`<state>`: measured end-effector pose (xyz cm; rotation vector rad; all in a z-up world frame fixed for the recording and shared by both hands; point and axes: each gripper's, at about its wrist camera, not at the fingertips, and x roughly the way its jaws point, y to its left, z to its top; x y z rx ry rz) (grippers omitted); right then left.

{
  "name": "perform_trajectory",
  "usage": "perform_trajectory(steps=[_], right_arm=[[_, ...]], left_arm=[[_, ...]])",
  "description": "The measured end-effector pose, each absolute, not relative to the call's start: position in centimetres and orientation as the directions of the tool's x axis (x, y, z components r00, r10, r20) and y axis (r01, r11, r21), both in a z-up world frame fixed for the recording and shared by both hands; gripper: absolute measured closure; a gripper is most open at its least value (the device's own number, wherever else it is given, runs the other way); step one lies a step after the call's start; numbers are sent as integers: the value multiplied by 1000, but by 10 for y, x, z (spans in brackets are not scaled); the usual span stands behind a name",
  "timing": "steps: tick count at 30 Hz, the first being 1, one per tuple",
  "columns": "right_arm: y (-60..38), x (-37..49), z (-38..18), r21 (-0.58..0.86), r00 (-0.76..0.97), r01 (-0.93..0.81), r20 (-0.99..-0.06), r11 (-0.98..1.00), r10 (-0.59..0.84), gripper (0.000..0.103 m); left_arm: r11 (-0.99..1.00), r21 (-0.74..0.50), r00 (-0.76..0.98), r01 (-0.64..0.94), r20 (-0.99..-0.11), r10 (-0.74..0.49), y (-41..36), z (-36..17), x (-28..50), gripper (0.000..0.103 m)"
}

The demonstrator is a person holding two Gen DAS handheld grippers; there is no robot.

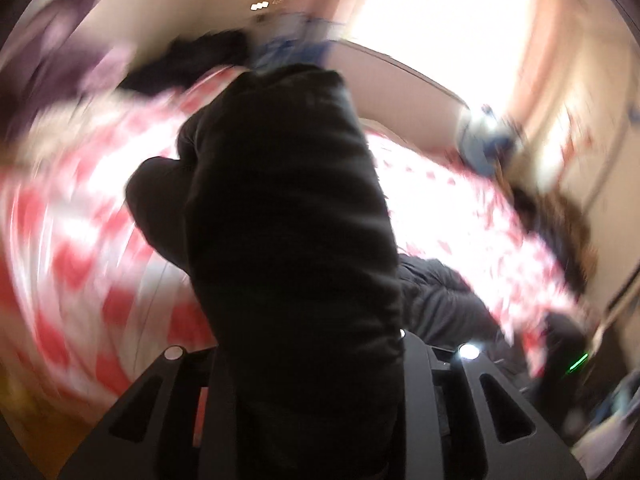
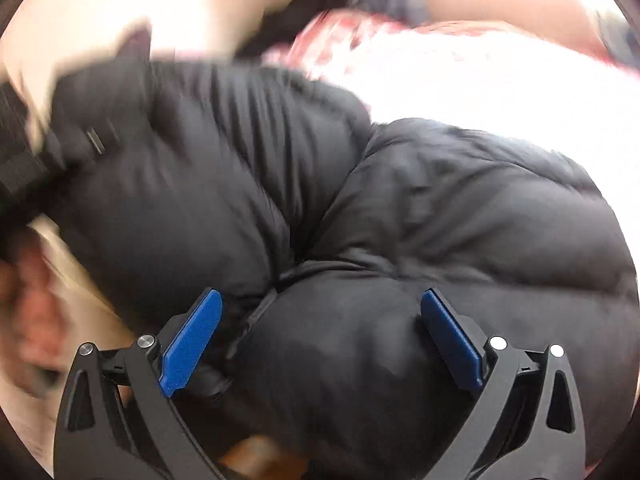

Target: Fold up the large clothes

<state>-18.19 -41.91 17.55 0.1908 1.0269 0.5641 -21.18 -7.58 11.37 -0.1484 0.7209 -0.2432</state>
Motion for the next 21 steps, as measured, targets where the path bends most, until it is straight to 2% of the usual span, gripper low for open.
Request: perform_trajectory(steps=[2, 6, 10, 11, 13, 15, 16, 19, 20, 21], right_arm=[[-476, -189, 188, 511, 451, -273, -681, 815, 577, 6], [-585, -196, 210, 642, 569, -111, -585, 759, 578, 6], [-635, -190, 248, 631, 648, -62, -563, 773, 512, 6], [-631, -182, 264, 614, 657, -82, -559, 785, 506, 6], [-625, -163, 278, 564, 640, -123, -584, 816, 500, 6], [-602, -131, 282, 466, 581, -179, -660, 866, 475, 6], [-589, -115, 277, 415, 554, -205, -697, 886, 455, 6], [-554, -86, 235, 246, 477, -177, -825, 953, 302, 6], [-554, -78, 215, 216, 453, -135, -854, 967, 255, 6], [-561, -73, 197, 258, 423, -100, -863, 961, 276, 6]], left_arm=[[961, -118, 714, 250, -648, -265, -121, 120, -213, 77], [903, 61, 678, 424, -683, -272, -218, 108, -223, 77], [791, 187, 604, 583, -750, -268, -307, 65, -237, 74], [757, 216, 588, 617, -765, -261, -327, 51, -243, 71], [695, 270, 572, 666, -783, -244, -356, 32, -255, 67], [645, 324, 576, 692, -786, -225, -370, 20, -251, 58], [616, 350, 581, 705, -783, -220, -378, 17, -259, 56], [564, 399, 596, 723, -773, -218, -386, 23, -270, 54], [565, 376, 579, 735, -781, -233, -375, 29, -273, 54], [567, 348, 560, 746, -789, -253, -365, 35, -276, 54]])
